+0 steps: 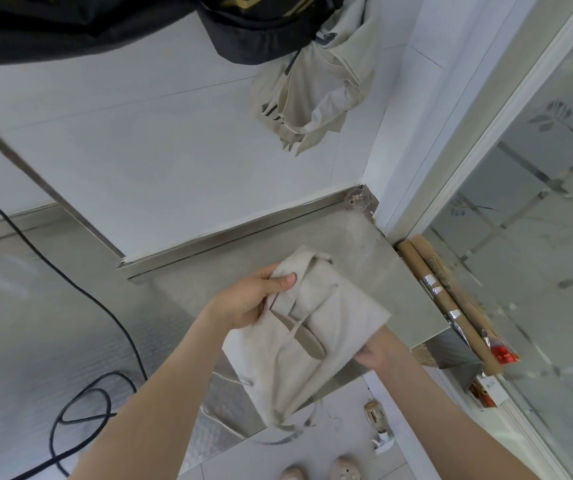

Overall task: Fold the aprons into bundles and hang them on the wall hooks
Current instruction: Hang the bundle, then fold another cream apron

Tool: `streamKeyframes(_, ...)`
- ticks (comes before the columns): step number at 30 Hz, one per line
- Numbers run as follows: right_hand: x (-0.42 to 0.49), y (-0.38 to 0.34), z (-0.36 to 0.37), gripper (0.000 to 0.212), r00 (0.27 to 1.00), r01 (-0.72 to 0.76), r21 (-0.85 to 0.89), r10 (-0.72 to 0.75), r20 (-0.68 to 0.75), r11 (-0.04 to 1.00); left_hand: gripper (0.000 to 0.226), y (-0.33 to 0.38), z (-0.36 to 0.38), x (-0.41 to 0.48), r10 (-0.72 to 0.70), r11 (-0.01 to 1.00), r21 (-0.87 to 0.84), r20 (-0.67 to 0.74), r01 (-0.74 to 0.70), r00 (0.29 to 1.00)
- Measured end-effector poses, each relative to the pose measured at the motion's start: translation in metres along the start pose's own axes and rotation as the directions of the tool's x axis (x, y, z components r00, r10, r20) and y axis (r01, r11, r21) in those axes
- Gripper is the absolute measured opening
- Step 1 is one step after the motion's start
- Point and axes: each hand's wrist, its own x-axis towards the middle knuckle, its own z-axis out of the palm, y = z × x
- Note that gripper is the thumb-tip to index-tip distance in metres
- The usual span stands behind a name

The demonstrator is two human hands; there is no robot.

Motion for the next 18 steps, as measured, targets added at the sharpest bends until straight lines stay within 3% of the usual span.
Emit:
streamKeyframes(1,-0.004,0.0,0.005,0.038,0.999,0.007,0.045,-0.009,0.045,0.999,0.017,-0.001,0.0,0.0,0.012,0.999,-0.046,-0.029,-0.013,0.999)
streamKeyframes(4,-0.003,0.002,0.013,0.024,0.99,0.03,0.076,-0.04,0.132,0.997,0.018,-0.005,-0.001,0.002,0.031,0.991,-0.125,-0.139,-0.049,0.99)
streamKeyframes(9,0.007,-0.003,0.012,0.074,0.989,-0.014,0.25,-0.024,0.145,0.968,0.014,-0.015,-0.004,0.008,0.046,0.979,-0.173,-0.338,-0.11,0.94)
streamKeyframes(11,0.01,-0.004,0.014,0.077,0.98,0.003,0.147,-0.032,0.197,0.989,0.016,-0.02,-0.006,0.009,0.059,0.973,-0.178,-0.41,-0.143,0.91)
streamKeyframes(15,0.024,-0.003,0.024,0.064,0.96,0.093,-0.264,-0.015,0.281,0.96,0.021,-0.023,-0.01,0.011,0.129,0.963,-0.148,-0.476,-0.224,0.87)
streamKeyframes(18,0.035,-0.009,0.029,0.041,0.974,0.14,-0.353,-0.065,0.215,0.925,0.026,-0.019,-0.012,0.007,0.135,0.966,-0.137,-0.463,-0.221,0.876)
